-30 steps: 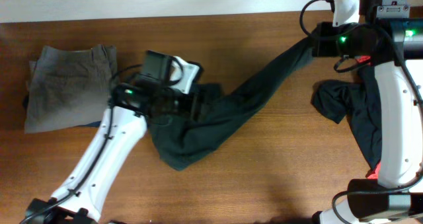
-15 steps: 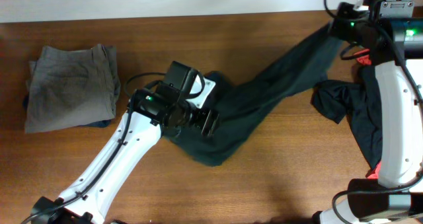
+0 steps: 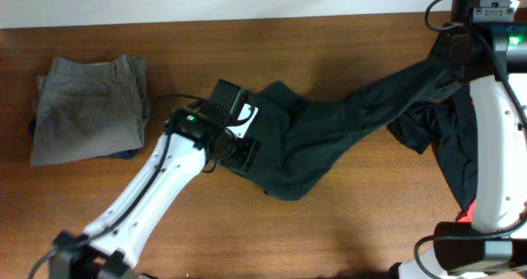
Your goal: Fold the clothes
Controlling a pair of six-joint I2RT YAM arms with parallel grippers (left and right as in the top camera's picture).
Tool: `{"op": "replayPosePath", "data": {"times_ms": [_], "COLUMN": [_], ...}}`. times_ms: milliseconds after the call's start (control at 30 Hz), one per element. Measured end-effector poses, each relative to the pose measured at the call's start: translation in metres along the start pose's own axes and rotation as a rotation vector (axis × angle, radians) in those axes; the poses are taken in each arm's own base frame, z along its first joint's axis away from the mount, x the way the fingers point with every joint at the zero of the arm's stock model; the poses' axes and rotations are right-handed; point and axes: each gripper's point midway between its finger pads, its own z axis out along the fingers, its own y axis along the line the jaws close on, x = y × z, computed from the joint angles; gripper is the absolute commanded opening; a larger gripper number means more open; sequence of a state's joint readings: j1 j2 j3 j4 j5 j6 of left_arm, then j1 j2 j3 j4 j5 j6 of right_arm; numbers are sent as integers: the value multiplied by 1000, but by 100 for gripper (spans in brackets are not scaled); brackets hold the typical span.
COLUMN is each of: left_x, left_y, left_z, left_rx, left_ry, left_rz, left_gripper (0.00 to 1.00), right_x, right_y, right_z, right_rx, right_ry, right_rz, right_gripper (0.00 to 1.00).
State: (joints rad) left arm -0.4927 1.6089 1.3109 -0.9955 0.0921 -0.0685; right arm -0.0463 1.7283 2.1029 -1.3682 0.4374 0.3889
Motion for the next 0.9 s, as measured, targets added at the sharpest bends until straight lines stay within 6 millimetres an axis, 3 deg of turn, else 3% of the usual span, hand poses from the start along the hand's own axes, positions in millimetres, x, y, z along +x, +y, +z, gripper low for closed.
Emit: {"op": "replayPosePath", "data": {"times_ms": [67,233,433,567,700,900], "left_x": [6,14,14,14,12,6], "left_y": [3,5,4,4,3,4], "left_z": [21,52,76,83,86,87], "left_rx": [-8,-9,7,10,13,15], "left_ry": [66,154,182,190,186,162], "left_rz": [-18,-48,-64,-70,-75,-74], "left_gripper": [68,67,67,43,1,1], "right_x": [3,5,5,5,5,5], "right_y": [1,1,1,1,1,0], "right_z": [4,5,5,5,5,5], "right_rx": [6,9,10,10,10,10], "right_ry": [16,25,26,26,26,27], "right_rz": [-8,-12,-12,-13,-12,-13], "right_gripper": [4,4,4,4,4,4]}}
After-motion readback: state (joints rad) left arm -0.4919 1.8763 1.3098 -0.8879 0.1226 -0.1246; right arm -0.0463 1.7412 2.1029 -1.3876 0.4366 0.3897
